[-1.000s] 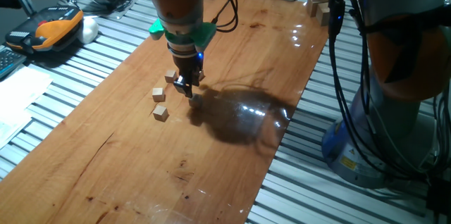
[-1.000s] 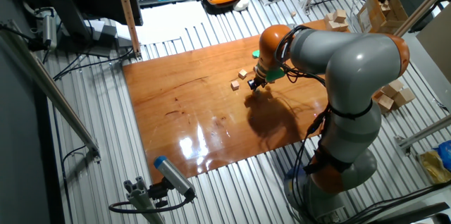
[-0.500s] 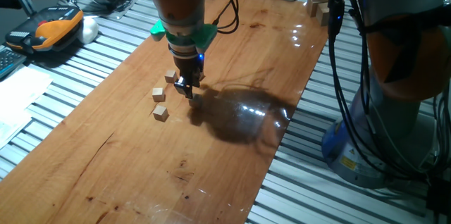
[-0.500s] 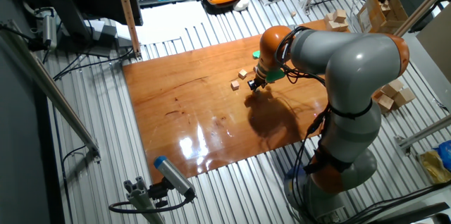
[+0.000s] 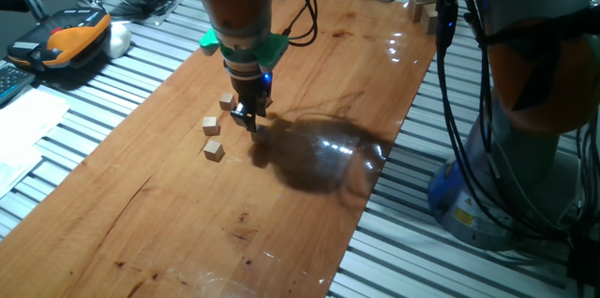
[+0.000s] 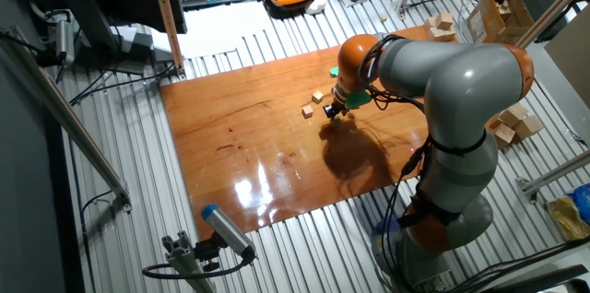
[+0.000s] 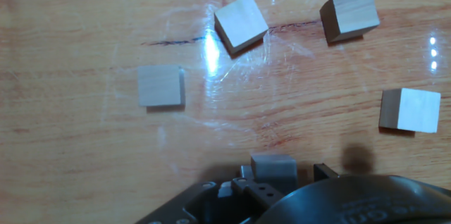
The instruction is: Stack the blocks in a vertical line of five
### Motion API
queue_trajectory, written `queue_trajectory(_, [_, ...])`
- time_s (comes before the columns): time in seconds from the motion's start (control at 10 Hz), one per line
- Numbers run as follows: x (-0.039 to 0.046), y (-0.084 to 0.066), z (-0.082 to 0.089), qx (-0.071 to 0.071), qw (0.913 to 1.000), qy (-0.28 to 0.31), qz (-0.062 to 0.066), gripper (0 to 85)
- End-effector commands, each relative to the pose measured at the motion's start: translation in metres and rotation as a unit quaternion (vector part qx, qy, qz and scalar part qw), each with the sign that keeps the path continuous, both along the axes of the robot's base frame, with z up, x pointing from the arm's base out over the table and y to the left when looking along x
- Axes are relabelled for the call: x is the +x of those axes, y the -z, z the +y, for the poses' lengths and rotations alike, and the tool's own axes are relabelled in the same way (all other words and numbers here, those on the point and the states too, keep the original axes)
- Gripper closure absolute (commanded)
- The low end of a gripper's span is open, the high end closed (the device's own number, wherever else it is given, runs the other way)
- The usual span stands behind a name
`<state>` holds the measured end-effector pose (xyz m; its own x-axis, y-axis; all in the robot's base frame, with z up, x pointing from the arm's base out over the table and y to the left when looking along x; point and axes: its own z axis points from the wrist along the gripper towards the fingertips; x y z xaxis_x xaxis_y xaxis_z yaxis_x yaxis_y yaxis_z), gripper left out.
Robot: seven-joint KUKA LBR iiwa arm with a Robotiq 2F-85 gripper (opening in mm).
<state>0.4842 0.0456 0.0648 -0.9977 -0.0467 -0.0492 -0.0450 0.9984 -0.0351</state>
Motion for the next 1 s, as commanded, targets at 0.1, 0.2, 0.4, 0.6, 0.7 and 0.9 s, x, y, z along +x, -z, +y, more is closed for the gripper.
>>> queue_trajectory(0.1, [0.0000,0.0000,0.0000,0.002,1.0000,0.000,0.000,51.0])
queue_trajectory(0.2, [-0.0001,0.0000,0.0001,0.005,1.0000,-0.002,0.004,51.0])
queue_trajectory(0.4, [-0.0003,0.0000,0.0002,0.011,0.9998,-0.013,0.011,85.0])
queue_trajectory(0.6, [-0.0006,0.0000,0.0008,0.005,0.9998,-0.015,0.008,85.0])
queue_trajectory(0.7, [-0.0007,0.0000,0.0009,0.005,0.9998,-0.017,0.008,85.0])
queue_trajectory(0.9, [-0.0008,0.0000,0.0009,0.005,0.9998,-0.016,0.009,85.0])
